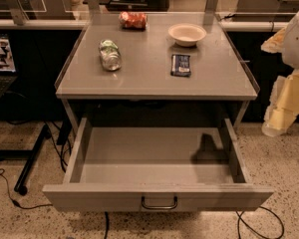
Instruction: Close top drawer
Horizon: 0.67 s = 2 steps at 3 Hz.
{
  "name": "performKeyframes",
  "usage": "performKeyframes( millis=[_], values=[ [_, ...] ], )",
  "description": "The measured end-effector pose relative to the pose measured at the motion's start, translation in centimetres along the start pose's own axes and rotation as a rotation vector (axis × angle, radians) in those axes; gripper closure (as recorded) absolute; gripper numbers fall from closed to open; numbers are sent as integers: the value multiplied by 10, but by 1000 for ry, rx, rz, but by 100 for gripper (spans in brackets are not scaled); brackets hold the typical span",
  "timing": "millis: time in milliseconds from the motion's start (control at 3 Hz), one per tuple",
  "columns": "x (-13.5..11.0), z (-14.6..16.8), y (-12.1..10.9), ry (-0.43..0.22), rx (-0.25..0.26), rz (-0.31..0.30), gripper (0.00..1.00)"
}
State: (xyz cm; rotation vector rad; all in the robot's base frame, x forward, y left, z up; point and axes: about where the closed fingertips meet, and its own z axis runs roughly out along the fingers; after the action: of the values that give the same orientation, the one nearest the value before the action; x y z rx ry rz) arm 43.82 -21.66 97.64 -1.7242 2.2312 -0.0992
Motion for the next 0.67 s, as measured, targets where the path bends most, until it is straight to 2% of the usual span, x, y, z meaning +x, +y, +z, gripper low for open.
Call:
performKeyframes(
  millis=[333, 667],
  values=[
    [0, 0, 0, 0, 0, 0, 0],
    [0, 0, 0, 0, 0, 0, 26]
  ],
)
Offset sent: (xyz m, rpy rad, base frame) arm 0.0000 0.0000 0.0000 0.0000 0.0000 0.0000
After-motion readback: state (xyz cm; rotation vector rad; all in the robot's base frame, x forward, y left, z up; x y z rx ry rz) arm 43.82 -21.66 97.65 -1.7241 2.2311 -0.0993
